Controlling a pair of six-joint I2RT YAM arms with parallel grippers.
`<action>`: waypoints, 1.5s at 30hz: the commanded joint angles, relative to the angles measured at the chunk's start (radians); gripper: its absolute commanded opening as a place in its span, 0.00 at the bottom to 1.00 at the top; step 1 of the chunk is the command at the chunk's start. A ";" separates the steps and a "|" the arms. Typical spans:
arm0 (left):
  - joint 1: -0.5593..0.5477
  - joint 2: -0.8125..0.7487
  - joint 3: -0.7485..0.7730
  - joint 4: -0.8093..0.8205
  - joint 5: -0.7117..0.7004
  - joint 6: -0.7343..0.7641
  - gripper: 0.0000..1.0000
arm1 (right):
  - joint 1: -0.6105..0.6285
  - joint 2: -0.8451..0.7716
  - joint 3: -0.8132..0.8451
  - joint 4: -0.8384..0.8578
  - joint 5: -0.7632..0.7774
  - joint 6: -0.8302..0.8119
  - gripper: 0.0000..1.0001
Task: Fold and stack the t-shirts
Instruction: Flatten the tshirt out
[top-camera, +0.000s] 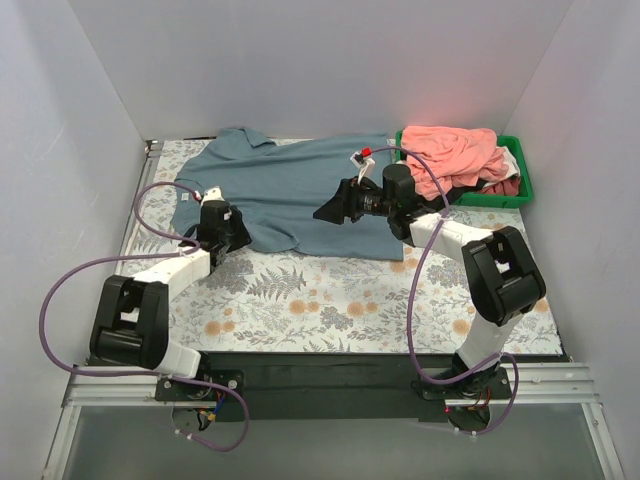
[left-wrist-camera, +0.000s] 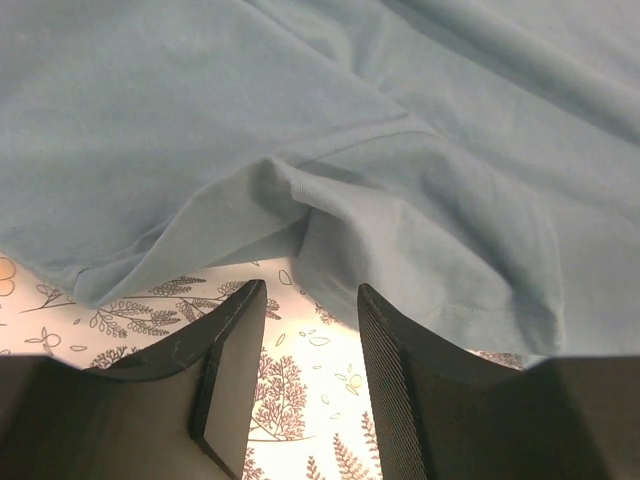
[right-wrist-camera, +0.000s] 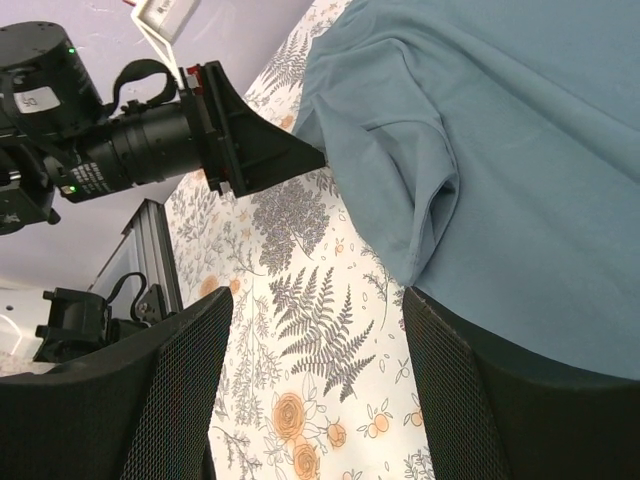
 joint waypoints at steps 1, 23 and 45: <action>-0.002 0.025 -0.010 0.046 0.010 0.010 0.40 | -0.006 -0.060 -0.011 0.013 0.008 -0.029 0.75; -0.002 0.197 0.036 0.128 0.021 0.003 0.27 | -0.006 -0.066 -0.012 -0.010 0.020 -0.044 0.75; -0.002 -0.119 0.024 0.013 0.013 0.003 0.00 | -0.001 -0.139 -0.031 -0.161 0.137 -0.094 0.74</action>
